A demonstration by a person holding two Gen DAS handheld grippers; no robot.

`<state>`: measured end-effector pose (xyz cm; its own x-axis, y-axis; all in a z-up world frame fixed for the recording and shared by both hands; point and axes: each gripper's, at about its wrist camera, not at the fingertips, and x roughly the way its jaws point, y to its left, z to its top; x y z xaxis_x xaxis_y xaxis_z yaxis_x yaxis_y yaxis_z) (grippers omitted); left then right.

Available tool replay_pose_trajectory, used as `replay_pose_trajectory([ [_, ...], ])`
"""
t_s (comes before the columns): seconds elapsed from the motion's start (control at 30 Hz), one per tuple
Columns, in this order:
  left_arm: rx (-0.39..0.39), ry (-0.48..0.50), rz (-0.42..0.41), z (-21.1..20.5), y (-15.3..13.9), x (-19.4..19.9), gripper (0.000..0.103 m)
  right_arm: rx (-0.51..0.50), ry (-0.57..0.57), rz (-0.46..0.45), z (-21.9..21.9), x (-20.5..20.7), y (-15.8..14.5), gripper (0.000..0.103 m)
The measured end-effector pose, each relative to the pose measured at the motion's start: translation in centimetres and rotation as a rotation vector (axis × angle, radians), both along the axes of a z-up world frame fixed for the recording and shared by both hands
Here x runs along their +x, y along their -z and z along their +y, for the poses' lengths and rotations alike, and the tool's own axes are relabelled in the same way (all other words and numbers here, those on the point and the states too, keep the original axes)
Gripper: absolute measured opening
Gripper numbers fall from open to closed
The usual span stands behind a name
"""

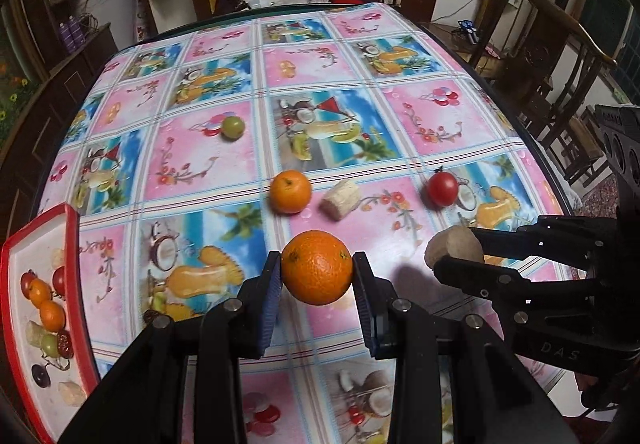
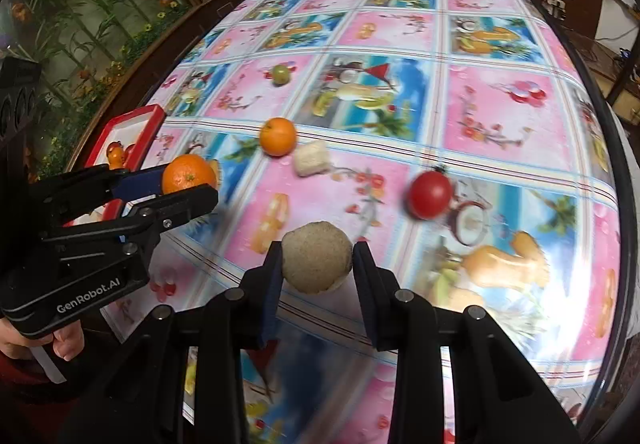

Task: Organize fruits
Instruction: 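Carry the orange and beige slice over the tray with both tools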

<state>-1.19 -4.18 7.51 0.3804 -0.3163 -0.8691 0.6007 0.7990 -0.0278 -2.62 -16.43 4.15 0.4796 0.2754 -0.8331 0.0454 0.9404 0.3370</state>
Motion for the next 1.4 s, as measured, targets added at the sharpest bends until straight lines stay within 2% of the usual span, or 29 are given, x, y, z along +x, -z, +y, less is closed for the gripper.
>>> replay_pose_trajectory([
  [0.5, -0.022, -0.168, -0.037, 7.8, -1.3, 2.1, 0.034, 0.001, -0.161, -0.018, 7.2, 3.7, -1.0, 0.037],
  [0.97, -0.041, -0.271, -0.043, 13.2, -1.7, 4.1, 0.034, -0.008, -0.291, -0.026, 13.4, 7.0, -2.0, 0.037],
  [1.17, -0.064, -0.383, -0.002, 18.7, -1.7, 5.3, 0.034, 0.001, -0.398, -0.044, 18.0, 7.9, -2.9, 0.037],
  [1.4, -0.011, -0.496, 0.046, 28.1, -2.2, 4.9, 0.034, 0.029, -0.544, -0.069, 23.9, 8.4, -4.0, 0.037],
])
